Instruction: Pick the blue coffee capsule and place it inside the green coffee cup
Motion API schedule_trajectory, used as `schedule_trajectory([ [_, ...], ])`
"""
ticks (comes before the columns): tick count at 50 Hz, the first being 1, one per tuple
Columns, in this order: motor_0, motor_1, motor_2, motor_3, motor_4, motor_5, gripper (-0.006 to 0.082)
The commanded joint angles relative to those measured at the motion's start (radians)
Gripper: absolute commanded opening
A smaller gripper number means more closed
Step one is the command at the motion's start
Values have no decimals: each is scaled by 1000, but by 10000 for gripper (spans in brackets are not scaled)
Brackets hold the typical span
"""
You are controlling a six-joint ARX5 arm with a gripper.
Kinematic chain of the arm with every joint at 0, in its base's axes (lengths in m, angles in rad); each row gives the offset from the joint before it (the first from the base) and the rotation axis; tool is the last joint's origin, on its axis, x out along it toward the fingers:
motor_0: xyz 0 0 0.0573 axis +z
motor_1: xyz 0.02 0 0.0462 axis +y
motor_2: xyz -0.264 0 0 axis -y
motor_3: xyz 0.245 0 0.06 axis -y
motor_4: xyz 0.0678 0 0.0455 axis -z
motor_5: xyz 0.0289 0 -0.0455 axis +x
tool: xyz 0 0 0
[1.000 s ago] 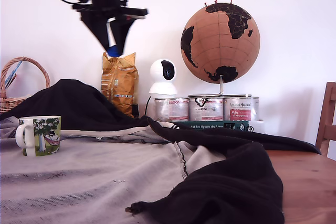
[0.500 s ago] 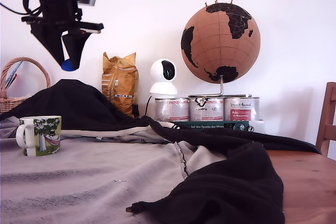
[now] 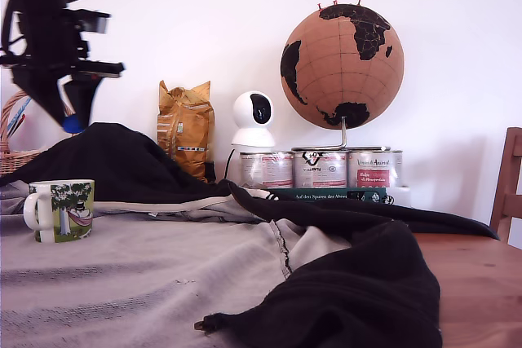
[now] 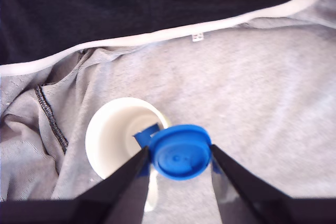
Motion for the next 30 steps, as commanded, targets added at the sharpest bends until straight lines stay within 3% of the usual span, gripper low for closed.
schedule_trajectory([
  [1,18,-2,-27,5,13,5,-24],
  [30,39,98,-27,21,75,0,-24],
])
